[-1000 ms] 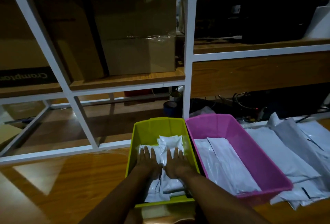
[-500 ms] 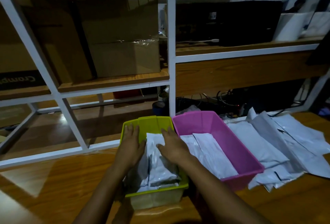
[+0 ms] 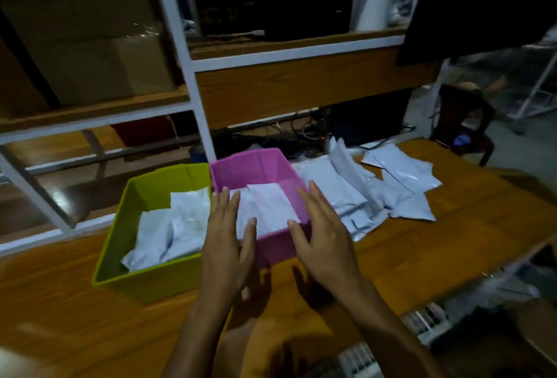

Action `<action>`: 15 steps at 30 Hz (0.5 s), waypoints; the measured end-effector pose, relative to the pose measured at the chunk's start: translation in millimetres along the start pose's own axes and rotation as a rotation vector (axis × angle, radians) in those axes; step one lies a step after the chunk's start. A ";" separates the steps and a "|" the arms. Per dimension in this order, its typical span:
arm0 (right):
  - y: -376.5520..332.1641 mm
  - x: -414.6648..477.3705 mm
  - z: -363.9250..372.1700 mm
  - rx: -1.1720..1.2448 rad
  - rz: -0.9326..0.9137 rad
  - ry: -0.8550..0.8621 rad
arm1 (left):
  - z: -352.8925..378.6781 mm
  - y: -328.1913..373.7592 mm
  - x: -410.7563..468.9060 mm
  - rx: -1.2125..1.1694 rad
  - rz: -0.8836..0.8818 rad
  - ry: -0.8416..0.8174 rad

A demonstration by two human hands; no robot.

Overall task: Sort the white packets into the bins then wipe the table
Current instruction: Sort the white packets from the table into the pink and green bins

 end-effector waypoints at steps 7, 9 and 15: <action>84.0 -52.6 -80.2 -0.009 0.051 0.077 | 87.9 83.8 -16.9 -0.008 0.057 -0.121; 105.7 -59.1 -98.8 -0.032 0.068 0.079 | 108.8 103.3 -13.5 -0.011 0.074 -0.147; 177.3 -48.9 -139.8 -0.089 0.153 0.089 | 170.9 146.1 16.1 -0.050 0.136 -0.237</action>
Point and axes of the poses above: each hand's wrist, its own x-axis towards the middle knuckle, its own z-axis out of the palm, y = z × x, the point moved 4 cm from there along x, towards the middle knuckle, and after that the axes turned 7 degrees about -y, right-handed, at the moved point
